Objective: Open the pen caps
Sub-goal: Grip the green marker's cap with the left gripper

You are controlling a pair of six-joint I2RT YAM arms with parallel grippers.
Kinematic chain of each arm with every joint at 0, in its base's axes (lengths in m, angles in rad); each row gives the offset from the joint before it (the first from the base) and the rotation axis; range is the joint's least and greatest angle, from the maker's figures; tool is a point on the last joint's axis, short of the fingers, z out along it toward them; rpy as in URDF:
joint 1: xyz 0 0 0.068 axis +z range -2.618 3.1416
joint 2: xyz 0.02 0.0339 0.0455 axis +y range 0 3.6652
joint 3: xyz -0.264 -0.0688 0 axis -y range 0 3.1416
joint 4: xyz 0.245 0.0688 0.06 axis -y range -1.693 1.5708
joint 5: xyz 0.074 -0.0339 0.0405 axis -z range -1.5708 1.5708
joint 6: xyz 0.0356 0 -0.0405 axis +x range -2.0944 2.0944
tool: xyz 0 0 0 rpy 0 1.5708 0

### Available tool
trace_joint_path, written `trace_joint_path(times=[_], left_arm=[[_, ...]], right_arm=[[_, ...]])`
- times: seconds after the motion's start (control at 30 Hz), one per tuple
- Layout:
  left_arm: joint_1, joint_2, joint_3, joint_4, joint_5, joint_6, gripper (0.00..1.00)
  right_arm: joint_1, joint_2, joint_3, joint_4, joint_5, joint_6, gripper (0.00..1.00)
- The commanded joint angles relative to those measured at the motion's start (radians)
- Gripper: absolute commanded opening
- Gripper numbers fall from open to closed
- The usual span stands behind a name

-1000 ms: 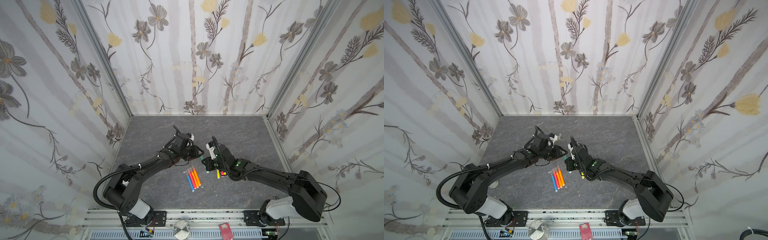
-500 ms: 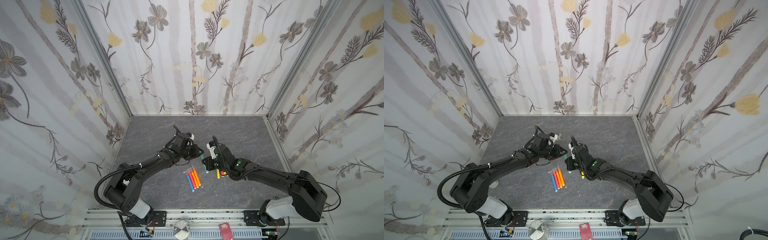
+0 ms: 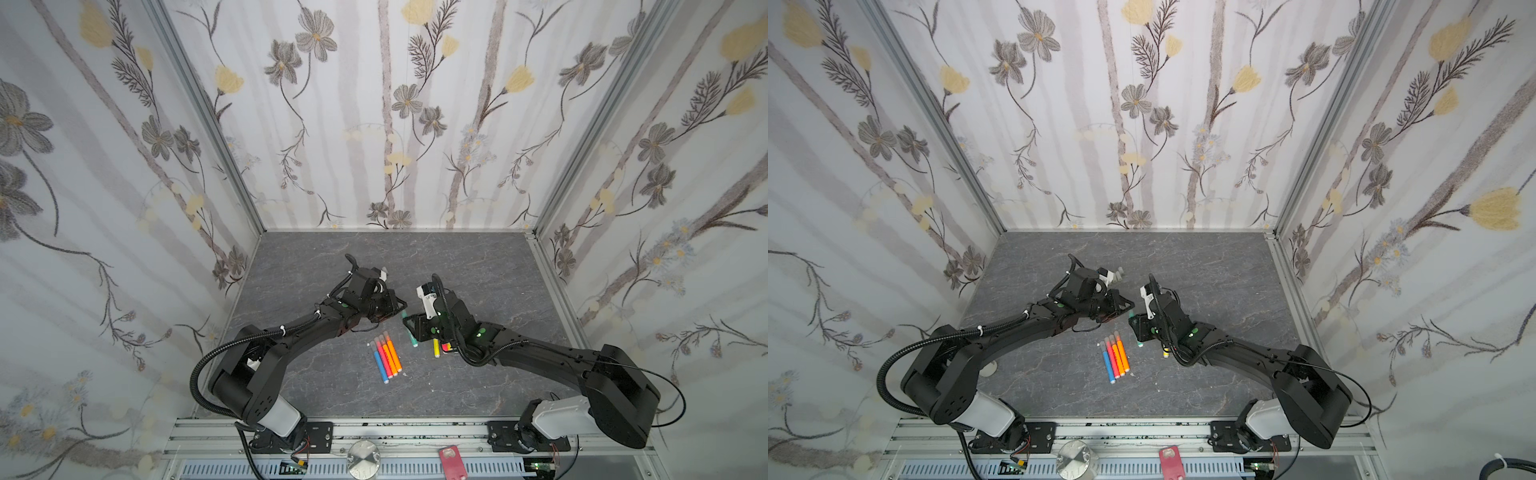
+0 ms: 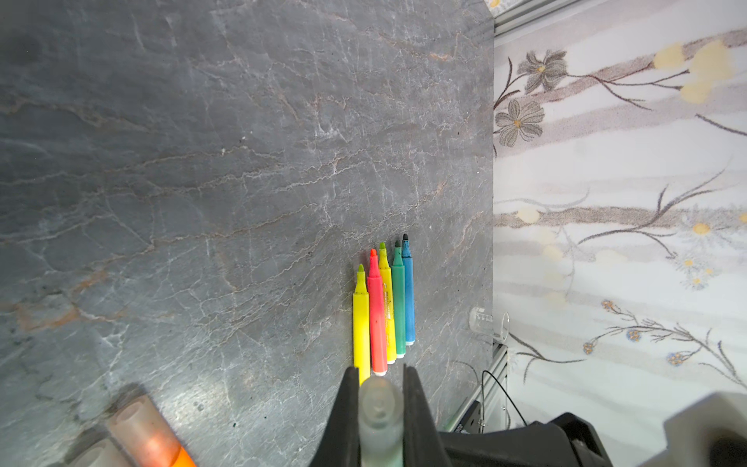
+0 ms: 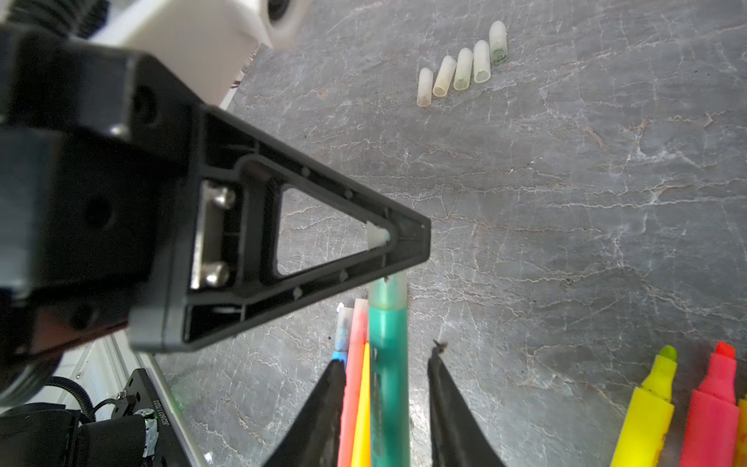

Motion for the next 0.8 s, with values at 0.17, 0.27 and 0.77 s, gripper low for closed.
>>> trace_joint_path(times=[0.17, 0.27, 0.77], left_arm=[[0.004, 0.009, -0.001, 0.103, 0.042, -0.107, 0.0], [0.005, 0.008, 0.005, 0.105, 0.043, -0.113, 0.0], [0.023, -0.001, -0.01, 0.101, 0.014, -0.093, 0.0]], right_arm=[[0.001, 0.006, -0.041, 0.132, 0.003, -0.012, 0.34], [0.0, 0.004, -0.056, 0.153, 0.007, -0.01, 0.31], [-0.001, -0.019, -0.072, 0.155, 0.024, -0.01, 0.0]])
